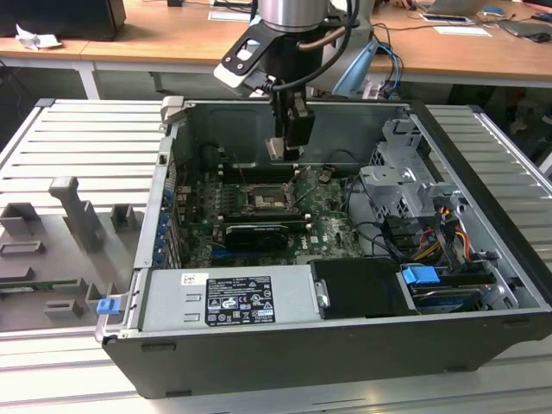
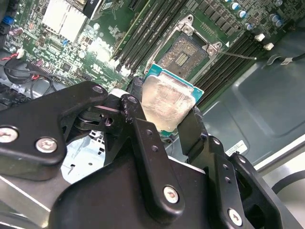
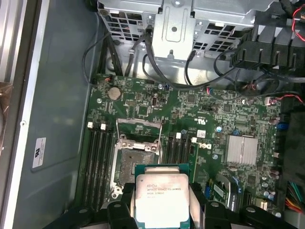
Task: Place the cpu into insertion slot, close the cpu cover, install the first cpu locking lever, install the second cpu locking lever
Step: 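Place the cpu into insertion slot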
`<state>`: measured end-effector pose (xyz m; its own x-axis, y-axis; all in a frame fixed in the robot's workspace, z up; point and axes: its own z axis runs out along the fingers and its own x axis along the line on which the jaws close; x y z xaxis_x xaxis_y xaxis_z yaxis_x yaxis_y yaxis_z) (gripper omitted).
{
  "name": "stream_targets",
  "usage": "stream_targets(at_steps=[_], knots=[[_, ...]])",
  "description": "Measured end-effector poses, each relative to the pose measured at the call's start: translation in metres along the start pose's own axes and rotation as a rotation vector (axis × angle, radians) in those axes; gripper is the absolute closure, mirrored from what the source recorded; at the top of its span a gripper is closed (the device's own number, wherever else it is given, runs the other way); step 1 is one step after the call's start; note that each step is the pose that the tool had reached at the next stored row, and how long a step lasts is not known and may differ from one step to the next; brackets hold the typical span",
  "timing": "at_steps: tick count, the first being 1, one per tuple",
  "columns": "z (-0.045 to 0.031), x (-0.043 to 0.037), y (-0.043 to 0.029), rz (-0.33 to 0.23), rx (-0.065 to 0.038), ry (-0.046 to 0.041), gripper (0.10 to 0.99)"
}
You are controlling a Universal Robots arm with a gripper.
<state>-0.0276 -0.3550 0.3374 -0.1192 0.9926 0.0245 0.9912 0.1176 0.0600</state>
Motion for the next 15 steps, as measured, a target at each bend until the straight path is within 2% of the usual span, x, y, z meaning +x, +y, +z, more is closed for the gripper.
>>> stream_targets(at_steps=[15], knots=[[0.0035, -0.0001, -0.0002, 0.058, 0.008, -0.0023, 0.549]])
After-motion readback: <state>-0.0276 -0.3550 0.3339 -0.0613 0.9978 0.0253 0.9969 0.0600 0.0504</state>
